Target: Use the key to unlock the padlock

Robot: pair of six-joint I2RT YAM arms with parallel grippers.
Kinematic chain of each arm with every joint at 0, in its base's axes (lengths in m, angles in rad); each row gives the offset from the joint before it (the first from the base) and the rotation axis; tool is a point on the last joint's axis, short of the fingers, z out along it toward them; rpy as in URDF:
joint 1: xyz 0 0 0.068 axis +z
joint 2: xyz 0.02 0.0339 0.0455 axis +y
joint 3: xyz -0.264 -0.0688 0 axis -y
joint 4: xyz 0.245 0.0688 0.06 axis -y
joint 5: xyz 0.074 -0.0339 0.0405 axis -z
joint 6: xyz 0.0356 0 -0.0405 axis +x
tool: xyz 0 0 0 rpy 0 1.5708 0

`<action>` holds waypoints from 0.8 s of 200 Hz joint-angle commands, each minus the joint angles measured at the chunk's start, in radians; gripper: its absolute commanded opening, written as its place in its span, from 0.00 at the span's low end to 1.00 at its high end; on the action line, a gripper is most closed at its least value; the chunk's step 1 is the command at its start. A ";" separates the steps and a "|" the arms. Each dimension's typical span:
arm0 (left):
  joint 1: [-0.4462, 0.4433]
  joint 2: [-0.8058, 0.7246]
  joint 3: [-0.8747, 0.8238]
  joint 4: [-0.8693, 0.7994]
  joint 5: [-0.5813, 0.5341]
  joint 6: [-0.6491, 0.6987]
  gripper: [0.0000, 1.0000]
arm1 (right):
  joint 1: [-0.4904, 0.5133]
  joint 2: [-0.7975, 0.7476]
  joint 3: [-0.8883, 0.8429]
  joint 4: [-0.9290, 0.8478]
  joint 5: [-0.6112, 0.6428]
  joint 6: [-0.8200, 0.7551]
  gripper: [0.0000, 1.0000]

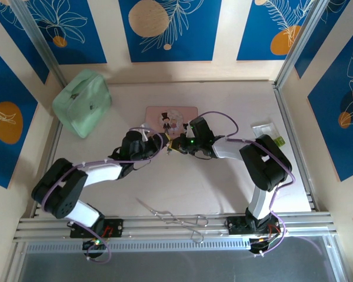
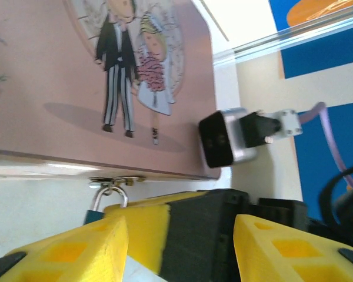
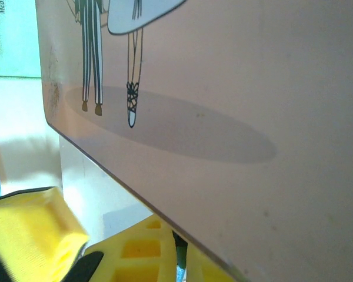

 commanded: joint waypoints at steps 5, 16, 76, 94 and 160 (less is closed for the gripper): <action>0.002 -0.018 -0.042 -0.050 0.026 0.017 0.51 | 0.013 0.023 -0.022 -0.120 -0.080 0.050 0.00; -0.008 -0.022 -0.058 -0.032 0.025 0.006 0.51 | 0.010 0.019 -0.017 -0.149 -0.069 0.035 0.00; -0.064 0.003 -0.122 0.115 0.001 -0.085 0.38 | -0.014 0.011 -0.022 -0.182 -0.084 -0.006 0.00; -0.066 0.039 -0.143 0.216 -0.003 -0.140 0.36 | -0.017 0.009 -0.019 -0.177 -0.091 -0.001 0.00; -0.079 0.114 -0.191 0.398 -0.058 -0.238 0.34 | -0.015 0.007 -0.028 -0.137 -0.103 0.035 0.00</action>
